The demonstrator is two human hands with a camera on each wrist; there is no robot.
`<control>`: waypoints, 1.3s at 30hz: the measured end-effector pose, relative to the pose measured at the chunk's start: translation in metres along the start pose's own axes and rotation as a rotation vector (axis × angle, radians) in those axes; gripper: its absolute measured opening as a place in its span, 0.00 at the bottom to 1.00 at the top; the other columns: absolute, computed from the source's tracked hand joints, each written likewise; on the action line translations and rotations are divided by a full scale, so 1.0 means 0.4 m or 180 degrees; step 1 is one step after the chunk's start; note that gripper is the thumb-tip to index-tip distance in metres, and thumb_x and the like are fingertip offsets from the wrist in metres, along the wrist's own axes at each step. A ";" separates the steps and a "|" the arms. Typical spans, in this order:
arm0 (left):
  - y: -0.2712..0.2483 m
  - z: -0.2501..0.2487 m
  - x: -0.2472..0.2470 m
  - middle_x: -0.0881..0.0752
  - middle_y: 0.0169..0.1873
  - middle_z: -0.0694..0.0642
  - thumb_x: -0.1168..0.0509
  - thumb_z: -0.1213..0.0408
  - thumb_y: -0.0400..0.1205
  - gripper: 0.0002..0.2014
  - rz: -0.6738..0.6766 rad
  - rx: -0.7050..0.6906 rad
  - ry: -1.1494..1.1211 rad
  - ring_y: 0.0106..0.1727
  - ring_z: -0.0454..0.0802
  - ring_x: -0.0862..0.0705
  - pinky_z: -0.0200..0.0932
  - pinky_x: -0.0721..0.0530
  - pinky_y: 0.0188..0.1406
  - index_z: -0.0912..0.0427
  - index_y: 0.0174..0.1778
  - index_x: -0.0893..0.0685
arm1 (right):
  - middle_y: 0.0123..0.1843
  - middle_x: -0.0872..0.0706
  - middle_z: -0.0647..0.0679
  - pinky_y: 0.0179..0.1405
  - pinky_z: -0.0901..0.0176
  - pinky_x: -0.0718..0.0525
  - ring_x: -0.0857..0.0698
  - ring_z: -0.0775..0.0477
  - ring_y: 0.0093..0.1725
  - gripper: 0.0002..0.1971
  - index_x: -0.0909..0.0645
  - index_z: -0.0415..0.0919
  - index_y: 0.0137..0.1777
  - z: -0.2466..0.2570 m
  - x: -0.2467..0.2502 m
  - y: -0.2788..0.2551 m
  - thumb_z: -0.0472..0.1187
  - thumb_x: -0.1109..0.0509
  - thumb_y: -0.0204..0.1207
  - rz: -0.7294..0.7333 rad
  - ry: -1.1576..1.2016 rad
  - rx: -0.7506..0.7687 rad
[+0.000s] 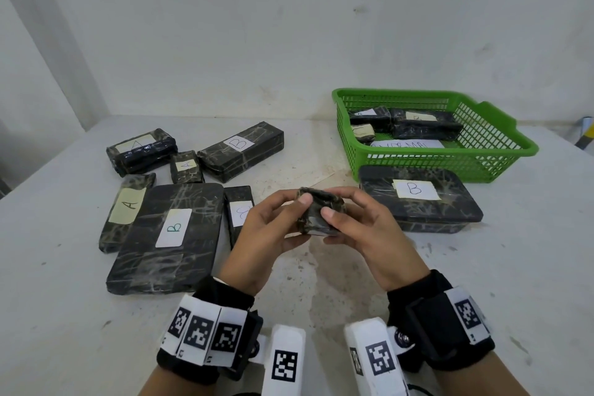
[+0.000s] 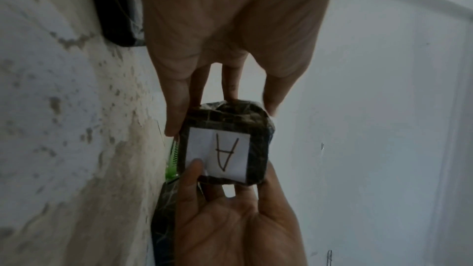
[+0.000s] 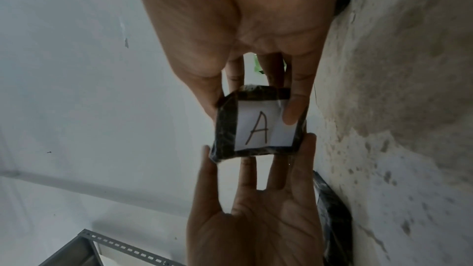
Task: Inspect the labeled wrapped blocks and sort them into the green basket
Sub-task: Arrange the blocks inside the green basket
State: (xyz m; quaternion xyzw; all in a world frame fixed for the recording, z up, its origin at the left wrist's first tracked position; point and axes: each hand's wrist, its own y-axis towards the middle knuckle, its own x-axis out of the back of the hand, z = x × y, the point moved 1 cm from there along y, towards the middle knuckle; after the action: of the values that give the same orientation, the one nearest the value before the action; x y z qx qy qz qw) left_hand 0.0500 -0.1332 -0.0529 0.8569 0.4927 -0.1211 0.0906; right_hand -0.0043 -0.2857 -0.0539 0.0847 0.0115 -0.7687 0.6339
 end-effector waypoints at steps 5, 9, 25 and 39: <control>0.001 0.002 0.007 0.09 0.45 0.61 0.32 0.58 0.74 0.17 -0.0089 -0.0051 0.0028 0.48 0.58 0.10 0.50 0.11 0.54 0.64 0.56 0.15 | 0.54 0.09 0.43 0.48 0.55 0.13 0.10 0.44 0.54 0.18 0.14 0.46 0.59 0.001 0.002 0.002 0.46 0.24 0.67 0.0123 0.0157 -0.0074; 0.003 -0.002 0.008 0.10 0.44 0.60 0.32 0.57 0.74 0.19 -0.0128 0.0018 -0.0115 0.48 0.58 0.11 0.51 0.12 0.55 0.65 0.58 0.16 | 0.55 0.09 0.43 0.48 0.58 0.13 0.10 0.47 0.53 0.23 0.16 0.44 0.63 0.007 0.002 -0.001 0.42 0.22 0.66 0.0179 0.0230 -0.0020; 0.004 0.000 0.005 0.11 0.55 0.64 0.33 0.51 0.75 0.23 -0.0016 0.0205 -0.0081 0.53 0.58 0.11 0.57 0.15 0.65 0.62 0.62 0.17 | 0.54 0.09 0.50 0.36 0.62 0.19 0.14 0.58 0.48 0.24 0.16 0.49 0.63 0.007 0.004 0.001 0.43 0.18 0.66 0.0093 0.0005 0.0214; 0.017 -0.001 0.019 0.09 0.47 0.61 0.42 0.44 0.78 0.27 -0.0343 -0.0045 -0.0216 0.51 0.54 0.11 0.48 0.14 0.58 0.63 0.57 0.13 | 0.52 0.09 0.49 0.40 0.61 0.14 0.13 0.52 0.46 0.24 0.15 0.45 0.61 -0.009 0.024 0.014 0.40 0.21 0.62 0.0011 0.0267 0.0127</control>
State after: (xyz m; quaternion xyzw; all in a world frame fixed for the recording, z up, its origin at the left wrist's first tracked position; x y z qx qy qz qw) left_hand 0.0595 -0.1303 -0.0545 0.8239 0.5356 -0.1513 0.1066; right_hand 0.0000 -0.2957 -0.0583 0.1294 0.0226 -0.7634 0.6324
